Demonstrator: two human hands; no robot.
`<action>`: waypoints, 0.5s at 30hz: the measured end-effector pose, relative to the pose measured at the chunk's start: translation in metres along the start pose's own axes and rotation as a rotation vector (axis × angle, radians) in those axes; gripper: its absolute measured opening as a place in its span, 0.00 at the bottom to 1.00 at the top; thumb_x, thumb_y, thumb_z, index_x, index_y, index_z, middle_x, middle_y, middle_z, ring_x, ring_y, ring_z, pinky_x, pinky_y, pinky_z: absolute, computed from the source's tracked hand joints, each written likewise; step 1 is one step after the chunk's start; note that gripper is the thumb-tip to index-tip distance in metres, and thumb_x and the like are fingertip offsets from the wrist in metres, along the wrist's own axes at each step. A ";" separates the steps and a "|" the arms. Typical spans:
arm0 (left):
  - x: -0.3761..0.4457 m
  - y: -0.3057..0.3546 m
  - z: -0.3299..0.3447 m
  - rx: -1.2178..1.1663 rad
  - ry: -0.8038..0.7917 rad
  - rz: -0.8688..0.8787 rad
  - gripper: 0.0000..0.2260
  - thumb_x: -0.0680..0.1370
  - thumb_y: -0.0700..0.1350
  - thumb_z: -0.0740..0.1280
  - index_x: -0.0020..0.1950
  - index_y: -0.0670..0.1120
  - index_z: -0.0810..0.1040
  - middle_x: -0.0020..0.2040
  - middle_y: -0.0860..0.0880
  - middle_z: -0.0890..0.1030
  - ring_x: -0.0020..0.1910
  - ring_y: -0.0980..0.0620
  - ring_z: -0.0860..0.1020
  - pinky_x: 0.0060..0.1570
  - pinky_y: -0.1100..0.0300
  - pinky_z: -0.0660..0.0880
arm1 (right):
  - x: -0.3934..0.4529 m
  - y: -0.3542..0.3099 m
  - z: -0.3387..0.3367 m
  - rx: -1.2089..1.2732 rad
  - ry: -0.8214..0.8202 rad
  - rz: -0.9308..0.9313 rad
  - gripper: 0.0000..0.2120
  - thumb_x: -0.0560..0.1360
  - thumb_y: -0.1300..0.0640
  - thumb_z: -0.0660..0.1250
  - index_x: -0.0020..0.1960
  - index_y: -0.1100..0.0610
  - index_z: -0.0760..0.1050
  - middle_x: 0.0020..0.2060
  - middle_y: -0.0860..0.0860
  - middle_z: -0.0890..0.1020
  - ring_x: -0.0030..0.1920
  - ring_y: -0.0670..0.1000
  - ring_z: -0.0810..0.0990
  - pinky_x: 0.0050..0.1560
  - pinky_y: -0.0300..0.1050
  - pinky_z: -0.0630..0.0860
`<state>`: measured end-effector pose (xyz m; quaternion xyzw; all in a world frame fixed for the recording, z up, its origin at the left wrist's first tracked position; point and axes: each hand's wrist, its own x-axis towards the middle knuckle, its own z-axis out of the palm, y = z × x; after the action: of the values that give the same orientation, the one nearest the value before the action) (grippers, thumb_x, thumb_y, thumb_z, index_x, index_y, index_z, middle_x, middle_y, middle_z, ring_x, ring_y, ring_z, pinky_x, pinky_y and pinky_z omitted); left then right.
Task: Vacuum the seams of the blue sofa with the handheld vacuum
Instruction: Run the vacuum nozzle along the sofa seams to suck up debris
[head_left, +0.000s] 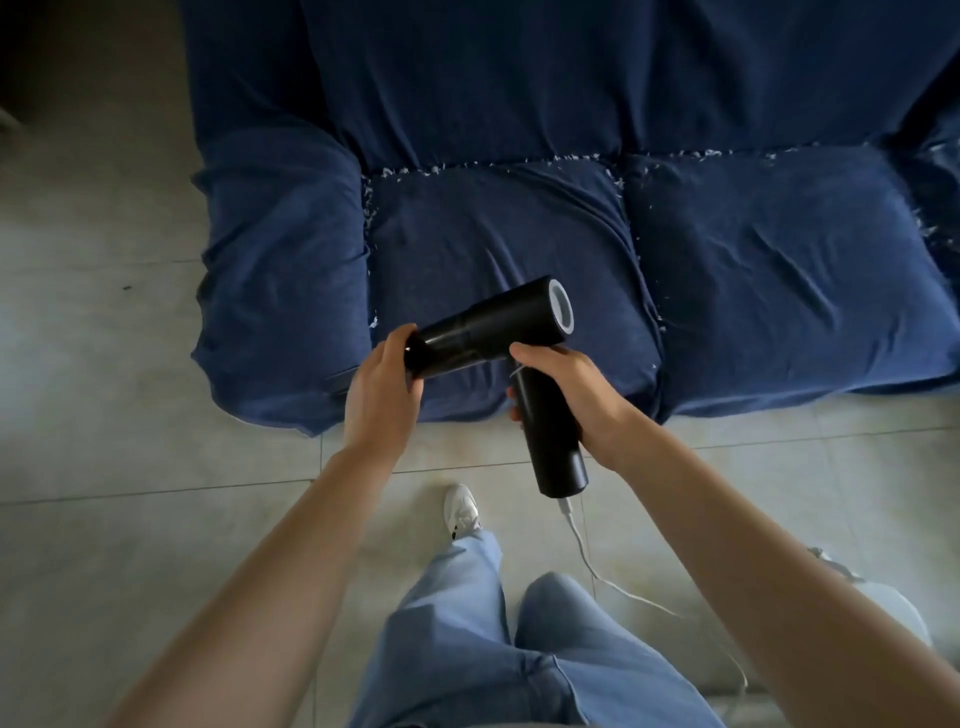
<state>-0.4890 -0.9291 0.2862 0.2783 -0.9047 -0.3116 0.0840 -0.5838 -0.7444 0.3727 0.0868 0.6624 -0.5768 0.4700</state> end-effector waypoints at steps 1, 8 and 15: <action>0.014 -0.007 -0.001 -0.001 -0.023 -0.003 0.19 0.78 0.41 0.66 0.68 0.49 0.69 0.59 0.47 0.79 0.57 0.46 0.78 0.55 0.51 0.77 | 0.014 -0.007 0.008 -0.034 0.029 -0.014 0.09 0.79 0.51 0.70 0.52 0.58 0.77 0.40 0.57 0.82 0.36 0.53 0.80 0.42 0.45 0.81; 0.096 -0.055 0.019 0.032 -0.224 -0.138 0.29 0.77 0.41 0.66 0.76 0.54 0.60 0.71 0.52 0.71 0.66 0.48 0.72 0.61 0.51 0.73 | 0.116 -0.023 0.031 -0.274 0.259 -0.093 0.17 0.72 0.42 0.76 0.44 0.55 0.79 0.35 0.53 0.85 0.38 0.53 0.85 0.48 0.52 0.84; 0.167 -0.105 0.068 0.058 -0.215 -0.352 0.20 0.78 0.41 0.63 0.70 0.46 0.69 0.67 0.47 0.74 0.64 0.45 0.73 0.59 0.49 0.73 | 0.233 -0.023 0.036 -0.390 0.296 -0.063 0.20 0.68 0.38 0.76 0.50 0.52 0.79 0.42 0.50 0.85 0.46 0.56 0.85 0.51 0.50 0.82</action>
<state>-0.6024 -1.0552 0.1643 0.3996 -0.8544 -0.3233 -0.0767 -0.7068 -0.8818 0.2243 0.0572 0.8252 -0.4334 0.3577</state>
